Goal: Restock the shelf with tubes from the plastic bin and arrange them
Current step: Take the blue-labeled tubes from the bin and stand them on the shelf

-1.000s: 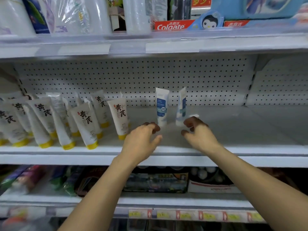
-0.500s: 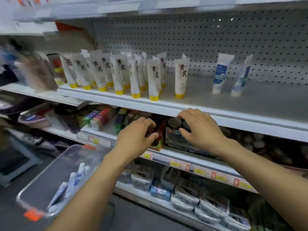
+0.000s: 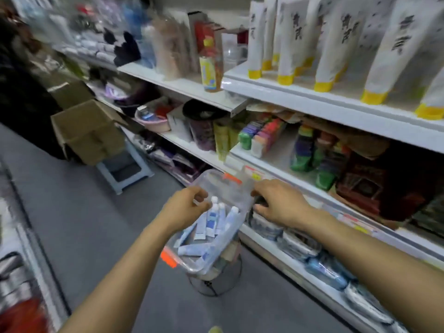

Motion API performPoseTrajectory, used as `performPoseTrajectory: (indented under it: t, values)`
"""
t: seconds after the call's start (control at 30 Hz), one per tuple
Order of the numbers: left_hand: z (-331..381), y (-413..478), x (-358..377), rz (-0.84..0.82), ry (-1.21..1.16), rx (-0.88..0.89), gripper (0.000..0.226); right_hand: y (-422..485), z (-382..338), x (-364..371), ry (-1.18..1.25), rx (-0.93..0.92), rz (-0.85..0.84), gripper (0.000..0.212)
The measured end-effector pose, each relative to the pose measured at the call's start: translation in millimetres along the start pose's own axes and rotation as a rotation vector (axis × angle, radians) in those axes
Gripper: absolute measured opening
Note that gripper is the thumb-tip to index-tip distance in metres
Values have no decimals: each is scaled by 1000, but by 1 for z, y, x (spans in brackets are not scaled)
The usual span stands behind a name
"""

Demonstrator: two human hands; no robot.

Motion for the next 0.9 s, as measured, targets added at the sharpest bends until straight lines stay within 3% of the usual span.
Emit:
performPoseTrajectory:
  t: [0.2, 0.4, 0.53, 0.77, 0.9]
  values:
    - [-129, 54, 32, -139, -125, -272, 24, 74, -33, 116, 56, 39, -273, 32]
    - [-206, 86, 116, -282, -178, -405, 9, 133, -26, 224, 44, 35, -497, 34]
    - [-246, 101, 181, -391, -131, -480, 21, 165, -21, 304, 15, 8, -668, 34]
    - [-293, 121, 281, -572, 150, -315, 49, 160, -28, 423, -190, -191, -898, 37]
    - [-307, 116, 317, -564, 479, -175, 55, 158, -35, 452, -317, -320, -899, 35]
Point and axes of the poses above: each hand's wrist, its own y-axis towards the middle knuckle, its own x-axis out of the palm, z = x × y, the point moved 4 cm from there along y, towards the middle knuckle, and after that the axes turned 8 degrees about z, right-handed, at the moved point
